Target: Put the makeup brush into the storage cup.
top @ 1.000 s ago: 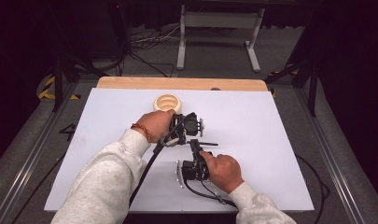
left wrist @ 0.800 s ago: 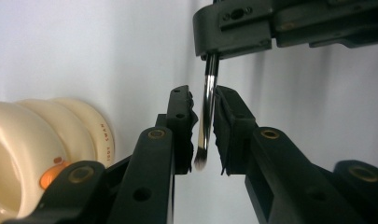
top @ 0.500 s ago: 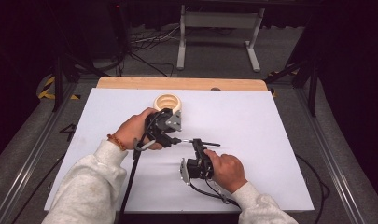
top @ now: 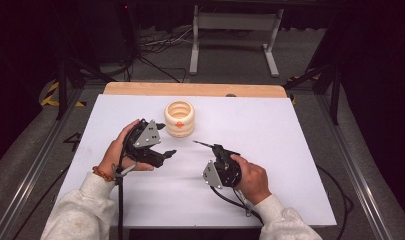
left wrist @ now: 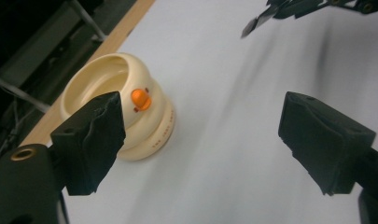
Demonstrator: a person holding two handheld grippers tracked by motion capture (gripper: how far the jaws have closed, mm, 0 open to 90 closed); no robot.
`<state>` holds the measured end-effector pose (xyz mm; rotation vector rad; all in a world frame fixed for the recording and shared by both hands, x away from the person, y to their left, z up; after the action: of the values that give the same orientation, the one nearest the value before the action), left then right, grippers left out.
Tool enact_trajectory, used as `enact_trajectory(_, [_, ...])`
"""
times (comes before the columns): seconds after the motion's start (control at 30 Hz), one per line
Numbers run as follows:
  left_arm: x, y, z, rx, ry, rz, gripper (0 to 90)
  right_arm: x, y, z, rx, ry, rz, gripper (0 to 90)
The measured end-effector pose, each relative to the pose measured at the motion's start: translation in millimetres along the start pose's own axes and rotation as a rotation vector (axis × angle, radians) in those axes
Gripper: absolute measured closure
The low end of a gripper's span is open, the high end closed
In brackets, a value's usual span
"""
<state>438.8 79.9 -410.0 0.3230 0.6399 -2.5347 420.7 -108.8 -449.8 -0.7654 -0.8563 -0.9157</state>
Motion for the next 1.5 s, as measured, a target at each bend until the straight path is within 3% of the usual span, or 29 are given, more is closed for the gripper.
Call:
enact_trajectory(0.07, [-0.9,-1.9,-1.9,0.009,-0.011,0.006,14.3,1.7,-0.3,-0.6,0.010,0.027,0.004,84.6])
enact_trajectory(0.1, [-1.4,-4.2,-5.8,0.029,-0.062,-0.004,14.3,2.2,-0.8,-1.0,0.012,0.046,0.007,84.6])
enact_trajectory(0.13, [-1.8,-5.6,-8.8,0.036,-0.070,-0.001,12.2,4.6,-1.4,-1.5,0.019,0.068,0.001,84.6])
enact_trajectory(0.3, [-0.9,-12.8,-20.9,0.052,-0.054,0.036,9.3,15.0,-3.6,-2.5,0.061,0.178,0.005,84.6])
enact_trajectory(0.4, [-0.5,-18.4,-25.4,0.085,-0.080,0.053,8.0,19.2,-4.8,-2.3,0.079,0.224,0.005,84.6])
enact_trajectory(0.5, [-1.2,-24.1,-29.7,0.107,-0.094,0.092,5.3,27.4,-5.0,-2.9,0.118,0.335,0.026,84.6])
enact_trajectory(0.57, [-1.3,-25.9,-31.3,0.115,-0.098,0.101,2.6,29.5,-5.0,-3.0,0.127,0.353,0.028,84.6])
enact_trajectory(0.67, [-1.0,-29.3,-37.5,0.131,-0.132,0.133,3.2,38.3,-4.9,-4.0,0.176,0.494,0.054,84.6])
enact_trajectory(0.73, [-0.2,-31.1,-42.2,0.128,-0.127,0.158,2.4,41.5,-4.0,-4.5,0.194,0.542,0.066,84.6])
enact_trajectory(0.97, [11.5,-38.5,-58.1,0.157,-0.159,0.175,2.6,51.9,2.6,-3.2,0.269,0.714,0.119,84.6])
enact_trajectory(1.03, [17.0,-40.6,-64.1,0.152,-0.172,0.171,3.0,54.1,3.9,-2.9,0.286,0.744,0.128,84.6])
enact_trajectory(1.17, [22.9,-47.1,-71.2,0.162,-0.181,0.190,3.1,60.2,7.0,-3.5,0.342,0.885,0.171,84.6])
enact_trajectory(1.5, [27.5,-64.6,-81.5,0.224,-0.258,0.236,3.1,68.4,15.5,-3.6,0.407,0.974,0.192,84.6])
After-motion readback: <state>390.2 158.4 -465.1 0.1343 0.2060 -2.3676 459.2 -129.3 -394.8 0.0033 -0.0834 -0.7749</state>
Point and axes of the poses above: each handheld gripper's, and its own axes: y roughly forward along the jaws, z roughly out of its top, x roughly to its right, the point moved 9 cm from there along y, roughly forward along the jaws, and after that the axes turned 12 degrees about x, right-handed, at the moved point
